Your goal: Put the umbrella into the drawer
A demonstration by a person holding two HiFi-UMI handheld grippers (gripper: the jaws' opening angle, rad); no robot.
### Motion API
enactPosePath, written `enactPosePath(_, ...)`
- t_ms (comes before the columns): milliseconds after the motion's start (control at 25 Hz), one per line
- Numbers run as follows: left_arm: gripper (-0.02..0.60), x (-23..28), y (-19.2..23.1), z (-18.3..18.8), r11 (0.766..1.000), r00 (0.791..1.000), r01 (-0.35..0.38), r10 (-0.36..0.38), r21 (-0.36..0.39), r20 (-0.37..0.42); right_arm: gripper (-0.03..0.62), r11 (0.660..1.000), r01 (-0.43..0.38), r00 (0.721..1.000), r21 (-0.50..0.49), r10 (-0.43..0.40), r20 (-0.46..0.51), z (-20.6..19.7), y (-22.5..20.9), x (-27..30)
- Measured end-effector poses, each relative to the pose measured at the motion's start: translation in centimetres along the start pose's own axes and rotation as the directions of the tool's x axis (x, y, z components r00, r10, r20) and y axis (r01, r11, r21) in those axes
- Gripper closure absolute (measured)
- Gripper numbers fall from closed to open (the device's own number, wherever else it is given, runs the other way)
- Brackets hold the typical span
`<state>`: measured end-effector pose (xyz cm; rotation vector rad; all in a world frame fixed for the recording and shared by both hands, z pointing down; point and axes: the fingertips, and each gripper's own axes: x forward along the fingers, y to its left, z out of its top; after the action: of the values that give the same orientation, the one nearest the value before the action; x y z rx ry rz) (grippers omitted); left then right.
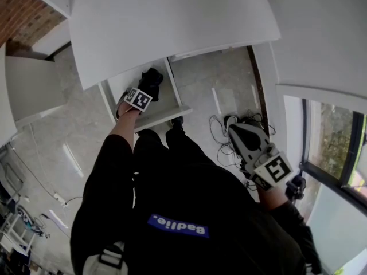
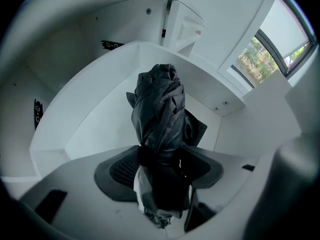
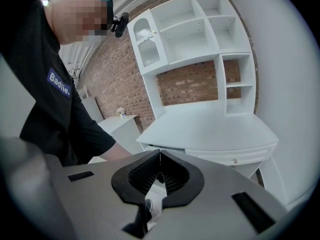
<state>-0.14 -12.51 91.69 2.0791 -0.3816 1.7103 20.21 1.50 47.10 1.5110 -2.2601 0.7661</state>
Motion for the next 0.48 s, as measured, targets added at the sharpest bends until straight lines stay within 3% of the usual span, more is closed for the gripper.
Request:
enactPosePath(280,0.368,-3.2,-0.2,0.4,1.0,0.999,-0.015,0.015,-0.008,0.048,0.565,0.998,-0.04,0.998,-0.04,0.042,0.045,1.6,1.3,0.1)
enactPosePath(480,0.368,-8.2,0.7,2.2,0.998,0.984,-0.034,0.043,-0.054,0.171,0.565,0.993,-0.084,0.99,-0.079,0.092,0.106,3.9,2.5,0.7)
